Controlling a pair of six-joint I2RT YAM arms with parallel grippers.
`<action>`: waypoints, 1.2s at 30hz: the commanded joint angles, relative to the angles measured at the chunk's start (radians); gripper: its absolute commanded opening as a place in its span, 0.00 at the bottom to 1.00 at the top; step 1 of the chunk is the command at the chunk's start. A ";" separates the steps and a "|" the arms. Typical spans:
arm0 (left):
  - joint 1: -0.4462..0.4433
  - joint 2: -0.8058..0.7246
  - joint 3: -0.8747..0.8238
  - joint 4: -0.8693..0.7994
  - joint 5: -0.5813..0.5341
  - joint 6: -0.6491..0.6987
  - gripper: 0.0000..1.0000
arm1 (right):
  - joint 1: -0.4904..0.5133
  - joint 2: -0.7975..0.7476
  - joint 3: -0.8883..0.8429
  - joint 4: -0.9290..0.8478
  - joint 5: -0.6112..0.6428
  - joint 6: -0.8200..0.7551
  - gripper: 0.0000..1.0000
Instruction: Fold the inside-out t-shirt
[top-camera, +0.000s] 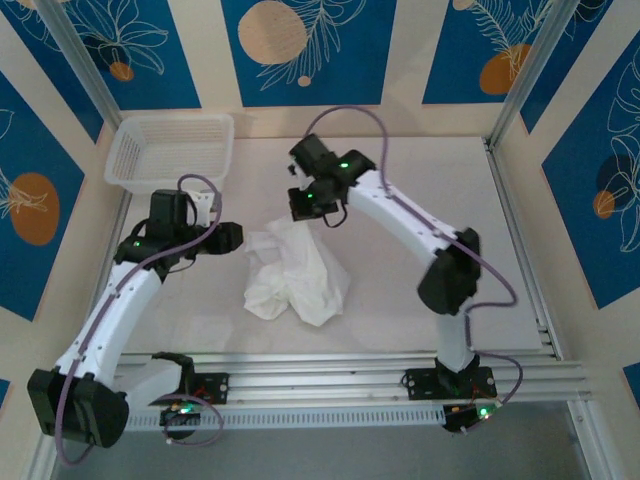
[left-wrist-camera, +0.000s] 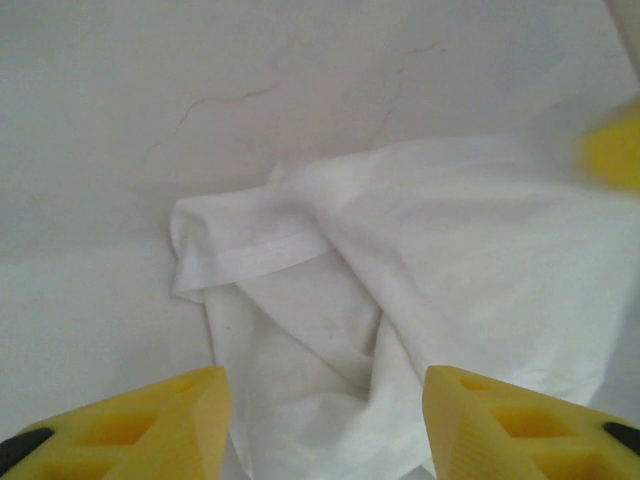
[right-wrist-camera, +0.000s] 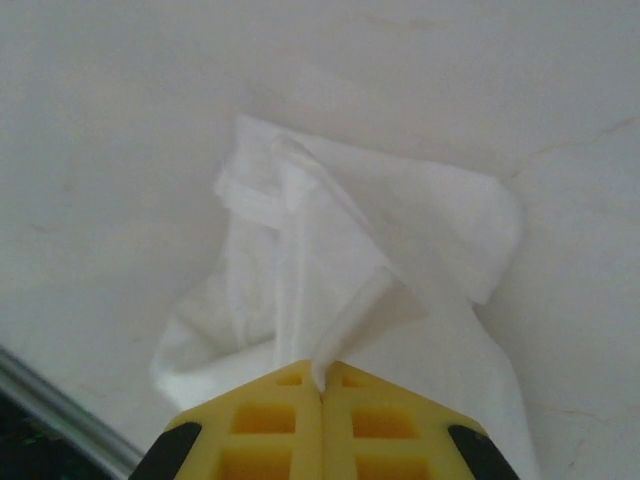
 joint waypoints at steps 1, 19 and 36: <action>-0.004 0.072 0.049 -0.045 -0.054 -0.059 0.56 | -0.029 -0.195 -0.076 0.090 -0.015 0.020 0.00; -0.028 0.526 0.095 0.101 0.055 -0.086 0.73 | -0.285 -0.960 -0.740 0.471 -0.085 0.171 0.00; -0.042 0.649 0.203 0.150 0.111 -0.166 0.00 | -0.395 -0.954 -0.649 0.344 0.001 0.239 0.00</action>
